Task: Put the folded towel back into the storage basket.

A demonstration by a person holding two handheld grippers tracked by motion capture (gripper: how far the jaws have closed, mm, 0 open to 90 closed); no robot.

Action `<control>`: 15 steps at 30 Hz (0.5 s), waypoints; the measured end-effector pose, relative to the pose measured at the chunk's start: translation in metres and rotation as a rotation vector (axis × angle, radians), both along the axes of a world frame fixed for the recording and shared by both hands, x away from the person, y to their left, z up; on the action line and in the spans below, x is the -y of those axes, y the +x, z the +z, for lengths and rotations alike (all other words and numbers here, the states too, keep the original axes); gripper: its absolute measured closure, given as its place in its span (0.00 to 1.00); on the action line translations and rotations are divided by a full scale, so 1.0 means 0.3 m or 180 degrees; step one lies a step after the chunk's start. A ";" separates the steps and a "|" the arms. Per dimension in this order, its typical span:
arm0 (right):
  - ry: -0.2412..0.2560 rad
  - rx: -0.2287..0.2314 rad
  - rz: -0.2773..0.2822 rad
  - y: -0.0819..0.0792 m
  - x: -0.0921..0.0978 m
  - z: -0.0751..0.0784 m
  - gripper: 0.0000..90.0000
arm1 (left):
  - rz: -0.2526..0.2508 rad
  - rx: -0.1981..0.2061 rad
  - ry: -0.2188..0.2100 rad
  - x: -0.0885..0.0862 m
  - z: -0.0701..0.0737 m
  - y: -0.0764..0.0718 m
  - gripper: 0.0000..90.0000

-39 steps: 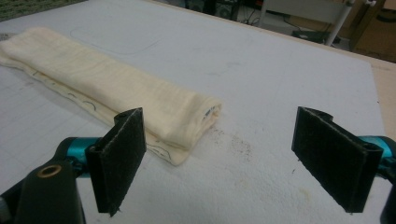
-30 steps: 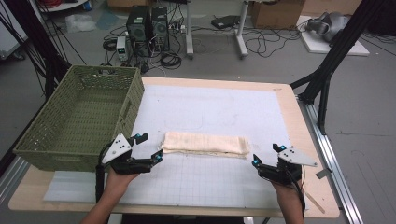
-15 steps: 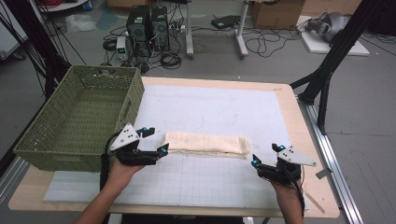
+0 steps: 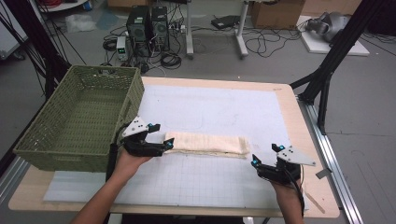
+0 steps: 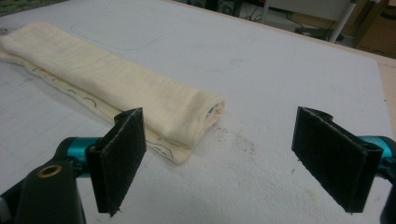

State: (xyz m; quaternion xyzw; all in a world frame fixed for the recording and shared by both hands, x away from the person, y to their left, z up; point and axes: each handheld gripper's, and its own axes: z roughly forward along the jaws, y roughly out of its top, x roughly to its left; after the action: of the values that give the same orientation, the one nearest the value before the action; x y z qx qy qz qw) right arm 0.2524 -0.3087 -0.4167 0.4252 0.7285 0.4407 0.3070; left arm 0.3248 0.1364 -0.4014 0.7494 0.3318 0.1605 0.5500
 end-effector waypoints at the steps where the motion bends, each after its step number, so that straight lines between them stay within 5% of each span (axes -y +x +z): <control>1: -0.0014 0.0007 0.0000 0.001 0.000 0.000 0.18 | 0.0008 -0.0021 0.0018 0.000 -0.004 0.006 0.21; 15: -0.0007 -0.0021 0.0019 0.006 -0.005 -0.004 0.18 | 0.0303 -0.0505 0.0242 0.018 -0.097 0.095 0.34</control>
State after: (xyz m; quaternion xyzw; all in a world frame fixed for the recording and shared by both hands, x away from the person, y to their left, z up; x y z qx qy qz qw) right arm 0.2541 -0.3073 -0.4179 0.4241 0.7313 0.4394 0.3038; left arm 0.3534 0.1311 -0.4305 0.7635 0.4032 0.1391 0.4849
